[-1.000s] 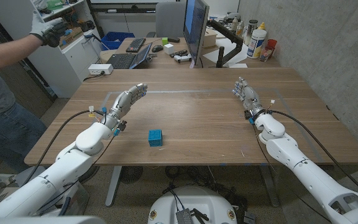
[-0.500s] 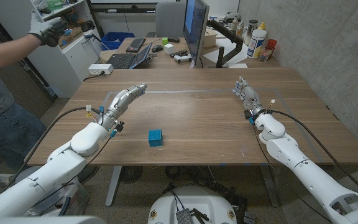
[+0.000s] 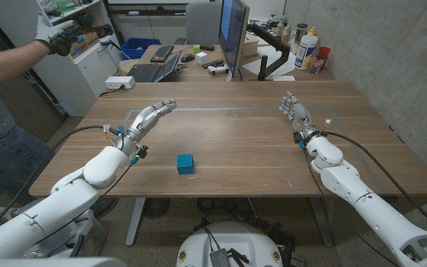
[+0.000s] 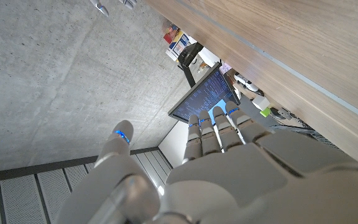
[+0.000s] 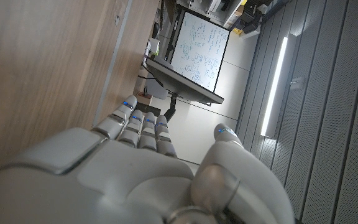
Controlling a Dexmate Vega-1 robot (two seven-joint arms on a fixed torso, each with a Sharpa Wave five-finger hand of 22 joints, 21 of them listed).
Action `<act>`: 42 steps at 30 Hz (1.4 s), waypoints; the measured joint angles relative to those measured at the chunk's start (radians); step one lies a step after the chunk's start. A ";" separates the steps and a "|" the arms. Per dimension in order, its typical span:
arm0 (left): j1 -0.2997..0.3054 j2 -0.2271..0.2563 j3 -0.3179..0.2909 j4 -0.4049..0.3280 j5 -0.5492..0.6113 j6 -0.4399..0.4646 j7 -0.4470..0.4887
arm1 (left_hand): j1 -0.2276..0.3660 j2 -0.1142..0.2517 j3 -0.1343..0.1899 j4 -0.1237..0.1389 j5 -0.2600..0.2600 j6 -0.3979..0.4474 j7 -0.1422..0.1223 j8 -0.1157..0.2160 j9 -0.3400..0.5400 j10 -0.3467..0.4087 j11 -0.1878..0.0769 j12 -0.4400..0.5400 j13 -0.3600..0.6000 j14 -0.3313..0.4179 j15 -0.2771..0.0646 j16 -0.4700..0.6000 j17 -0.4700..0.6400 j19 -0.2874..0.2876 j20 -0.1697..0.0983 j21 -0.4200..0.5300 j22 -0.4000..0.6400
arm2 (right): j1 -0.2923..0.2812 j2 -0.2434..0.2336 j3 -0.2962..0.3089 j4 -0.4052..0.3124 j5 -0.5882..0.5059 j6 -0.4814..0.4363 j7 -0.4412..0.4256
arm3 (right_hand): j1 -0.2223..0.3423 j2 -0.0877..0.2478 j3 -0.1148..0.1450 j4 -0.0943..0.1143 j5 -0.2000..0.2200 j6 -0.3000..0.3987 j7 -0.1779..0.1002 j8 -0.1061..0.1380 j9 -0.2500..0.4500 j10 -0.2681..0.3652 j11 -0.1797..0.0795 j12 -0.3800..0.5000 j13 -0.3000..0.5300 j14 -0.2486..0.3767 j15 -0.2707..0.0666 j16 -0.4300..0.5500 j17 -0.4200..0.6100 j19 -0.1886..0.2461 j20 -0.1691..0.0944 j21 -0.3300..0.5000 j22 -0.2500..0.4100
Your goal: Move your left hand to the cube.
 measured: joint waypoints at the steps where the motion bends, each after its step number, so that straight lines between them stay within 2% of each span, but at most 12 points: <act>1: 0.005 0.003 -0.002 -0.011 0.000 0.000 0.000 | 0.000 0.000 0.000 0.000 0.000 0.000 0.000 0.000 0.000 0.000 0.000 0.000 0.000 0.000 0.000 0.000 0.000 0.000 0.000 0.000 0.000 | 0.000 0.000 0.000 0.000 0.001 -0.001 0.000 | 0.000 0.000 0.000 0.000 0.000 0.000 0.000 0.000 0.000 0.000 0.000 0.000 0.000 0.000 0.000 0.000 0.000 0.000 0.000 0.000 0.000; 6: 0.011 0.008 -0.004 -0.025 0.023 0.036 0.029 | 0.004 0.004 0.001 -0.001 0.000 0.004 0.004 0.000 0.000 0.006 -0.006 0.000 0.000 0.000 0.000 0.000 0.000 0.000 0.000 0.000 0.000 | -0.004 -0.022 0.008 -0.009 0.003 -0.001 0.002 | 0.000 0.000 -0.003 -0.003 0.000 0.000 0.000 0.000 0.000 0.000 0.000 0.000 0.000 0.000 0.000 0.000 0.000 0.000 0.000 0.000 0.000; 7: 0.029 0.024 -0.011 -0.068 0.029 0.048 0.035 | 0.004 0.004 0.001 -0.001 0.000 0.004 0.004 0.000 0.000 0.006 -0.006 0.000 0.000 0.000 0.000 0.000 0.000 0.000 0.000 0.000 0.000 | -0.005 -0.024 0.008 -0.009 0.010 -0.002 0.016 | 0.000 0.000 -0.003 -0.003 0.000 0.000 0.000 0.000 0.000 0.000 0.000 0.000 0.000 0.000 0.000 0.000 0.000 0.000 0.000 0.000 0.000; 11: 0.029 0.024 -0.011 -0.068 0.046 0.083 0.050 | 0.015 0.004 0.001 -0.001 0.000 0.004 0.004 0.000 0.000 0.006 -0.006 0.000 0.000 0.000 0.000 0.000 0.000 0.000 0.000 0.000 0.000 | -0.008 -0.039 0.015 -0.015 0.010 -0.002 0.016 | 0.000 0.000 -0.006 0.000 0.000 0.000 0.000 0.000 0.000 0.000 0.000 0.000 0.000 0.000 0.000 0.000 0.000 0.000 0.000 0.000 0.000; 12: 0.050 0.045 -0.021 -0.114 0.050 0.091 0.055 | 0.015 0.004 0.001 -0.001 0.000 0.004 0.004 0.000 0.000 0.006 -0.006 0.000 0.000 0.000 0.000 0.000 0.000 0.000 0.000 0.000 0.000 | -0.010 -0.043 0.016 -0.016 0.020 -0.001 0.031 | 0.000 0.000 -0.007 0.002 0.000 0.000 0.000 0.000 0.000 0.000 0.000 0.000 0.000 0.000 0.000 0.000 0.000 0.000 0.000 0.000 0.000; 13: 0.057 0.051 -0.024 -0.125 0.053 0.096 0.057 | 0.015 0.004 0.001 -0.001 0.000 0.004 0.004 0.000 0.000 0.006 -0.006 0.000 0.000 0.000 0.000 0.000 0.000 0.000 0.000 0.000 0.000 | -0.011 -0.045 0.017 -0.017 0.022 -0.001 0.034 | 0.000 0.000 -0.007 0.002 0.000 0.000 0.000 0.000 0.000 0.000 0.000 0.000 0.000 0.000 0.000 0.000 0.000 0.000 0.000 0.000 0.000; 18: 0.069 0.061 -0.031 -0.142 0.061 0.113 0.064 | 0.022 0.003 0.008 -0.002 0.000 0.004 0.004 0.000 0.000 0.006 -0.006 0.000 0.000 0.000 0.000 0.000 0.000 0.000 0.000 0.000 0.000 | -0.017 -0.056 0.021 -0.024 0.026 -0.002 0.037 | 0.000 0.000 -0.007 0.002 0.000 0.000 0.000 0.000 0.000 0.000 0.000 0.000 0.000 0.000 0.000 0.000 0.000 0.000 0.000 0.000 0.000; 19: 0.082 0.076 -0.043 -0.159 0.062 0.116 0.064 | 0.023 0.004 0.010 -0.001 0.000 0.004 0.004 0.000 0.000 0.006 -0.006 0.000 0.000 0.000 0.000 0.000 0.000 0.000 0.000 0.000 0.000 | -0.018 -0.057 0.022 -0.027 0.028 -0.002 0.035 | 0.000 0.000 -0.007 0.002 0.000 0.000 0.000 0.000 0.000 0.000 0.000 0.000 0.000 0.000 0.000 0.000 0.000 0.000 0.000 0.000 0.000; 22: 0.083 0.077 -0.044 -0.160 0.063 0.124 0.061 | 0.023 0.004 0.010 -0.001 0.000 0.004 0.004 0.000 0.000 0.006 -0.006 0.000 0.000 0.000 0.000 0.000 0.000 0.000 0.000 0.000 0.000 | -0.019 -0.060 0.022 -0.032 0.028 -0.002 0.035 | 0.000 0.000 -0.007 0.002 0.000 0.000 0.000 0.000 0.000 0.000 0.000 0.000 0.000 0.000 0.000 0.000 0.000 0.000 0.000 0.000 0.000; 23: 0.092 0.100 -0.058 -0.174 0.064 0.129 0.054 | 0.025 0.001 0.010 -0.001 0.000 0.004 0.004 0.000 0.000 0.006 -0.006 0.000 0.000 0.000 0.000 0.000 0.000 -0.002 -0.002 0.000 0.000 | -0.021 -0.061 0.022 -0.035 0.027 0.000 0.030 | 0.000 0.000 -0.007 0.001 0.000 0.000 0.000 0.000 0.000 0.000 0.000 0.000 0.000 0.000 0.000 0.000 0.000 0.000 0.000 0.000 0.000; 41: 0.101 0.180 -0.089 -0.206 0.093 0.180 -0.015 | 0.044 -0.001 0.009 -0.001 -0.005 0.004 0.004 0.000 0.000 0.001 -0.010 0.000 0.000 0.000 0.000 0.000 0.000 -0.003 -0.004 0.000 0.000 | -0.028 -0.063 0.016 -0.049 0.010 0.028 -0.011 | -0.005 0.005 -0.010 -0.001 0.000 0.000 0.000 0.000 0.000 0.000 0.000 0.000 0.000 0.000 0.000 0.000 0.000 0.000 0.000 0.000 0.000; 42: 0.102 0.196 -0.091 -0.215 0.097 0.184 -0.016 | 0.044 -0.002 0.009 -0.001 -0.005 0.003 0.004 0.000 0.000 0.001 -0.010 0.000 0.000 0.000 0.000 0.000 0.000 -0.003 -0.004 0.000 0.000 | -0.028 -0.063 0.015 -0.051 0.008 0.033 -0.016 | -0.005 0.005 -0.010 -0.002 0.005 0.000 0.000 0.000 0.000 0.000 0.000 0.000 0.000 0.000 0.000 0.000 0.000 0.000 0.000 0.000 0.000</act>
